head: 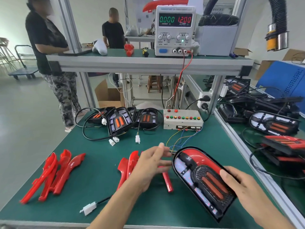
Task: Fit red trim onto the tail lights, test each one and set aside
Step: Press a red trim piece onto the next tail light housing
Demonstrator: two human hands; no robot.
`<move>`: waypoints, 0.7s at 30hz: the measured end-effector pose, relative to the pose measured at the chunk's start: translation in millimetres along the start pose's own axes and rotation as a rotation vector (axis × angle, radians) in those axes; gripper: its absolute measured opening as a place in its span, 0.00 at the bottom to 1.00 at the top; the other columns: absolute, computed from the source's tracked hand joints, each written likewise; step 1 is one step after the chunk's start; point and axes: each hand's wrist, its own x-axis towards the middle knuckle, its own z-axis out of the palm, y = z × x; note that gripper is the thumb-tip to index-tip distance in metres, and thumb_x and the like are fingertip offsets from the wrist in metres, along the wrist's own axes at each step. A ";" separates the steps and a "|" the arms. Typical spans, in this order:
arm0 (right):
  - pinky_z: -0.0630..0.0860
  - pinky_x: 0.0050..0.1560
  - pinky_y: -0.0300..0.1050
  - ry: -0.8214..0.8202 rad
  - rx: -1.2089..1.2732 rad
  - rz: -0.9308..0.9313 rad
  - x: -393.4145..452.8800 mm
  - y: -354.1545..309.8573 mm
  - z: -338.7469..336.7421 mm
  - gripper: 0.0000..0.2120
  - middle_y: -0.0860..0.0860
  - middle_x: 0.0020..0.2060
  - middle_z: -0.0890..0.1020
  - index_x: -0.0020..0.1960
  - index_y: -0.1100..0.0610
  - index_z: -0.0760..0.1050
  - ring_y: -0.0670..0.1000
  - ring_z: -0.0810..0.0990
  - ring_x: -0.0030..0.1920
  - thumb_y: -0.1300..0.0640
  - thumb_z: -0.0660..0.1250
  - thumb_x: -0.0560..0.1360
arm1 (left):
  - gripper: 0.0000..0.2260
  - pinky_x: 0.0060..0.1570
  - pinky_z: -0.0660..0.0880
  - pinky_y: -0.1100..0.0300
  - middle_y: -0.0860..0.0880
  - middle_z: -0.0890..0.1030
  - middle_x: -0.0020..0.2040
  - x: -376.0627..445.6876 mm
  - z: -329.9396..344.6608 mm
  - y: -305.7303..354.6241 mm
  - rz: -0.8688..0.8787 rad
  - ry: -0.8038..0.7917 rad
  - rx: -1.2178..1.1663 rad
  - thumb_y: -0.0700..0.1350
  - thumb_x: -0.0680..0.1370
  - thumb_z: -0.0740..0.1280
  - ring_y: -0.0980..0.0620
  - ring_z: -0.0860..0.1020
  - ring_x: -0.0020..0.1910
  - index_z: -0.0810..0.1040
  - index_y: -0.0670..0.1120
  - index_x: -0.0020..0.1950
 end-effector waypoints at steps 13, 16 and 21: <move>0.67 0.45 0.35 0.342 0.279 0.261 -26.5 23.5 13.9 0.06 0.34 0.32 0.84 0.43 0.47 0.80 0.35 0.79 0.38 0.54 0.68 0.79 | 0.07 0.41 0.72 0.56 0.54 0.80 0.32 -8.0 -98.4 3.4 0.155 0.570 0.874 0.53 0.76 0.71 0.52 0.79 0.39 0.80 0.52 0.42; 0.66 0.41 0.37 0.352 0.260 0.232 -24.8 25.8 13.3 0.08 0.38 0.32 0.85 0.41 0.49 0.81 0.38 0.83 0.36 0.54 0.67 0.79 | 0.07 0.44 0.74 0.54 0.53 0.81 0.37 0.4 -96.4 1.2 0.129 0.577 0.955 0.53 0.77 0.69 0.46 0.80 0.42 0.80 0.50 0.44; 0.69 0.41 0.40 0.369 0.216 0.265 -24.5 40.2 9.2 0.09 0.38 0.33 0.85 0.42 0.48 0.81 0.45 0.81 0.43 0.52 0.67 0.80 | 0.07 0.48 0.73 0.53 0.45 0.83 0.49 2.8 -114.9 -8.1 0.008 0.618 1.068 0.49 0.80 0.65 0.40 0.79 0.51 0.79 0.47 0.52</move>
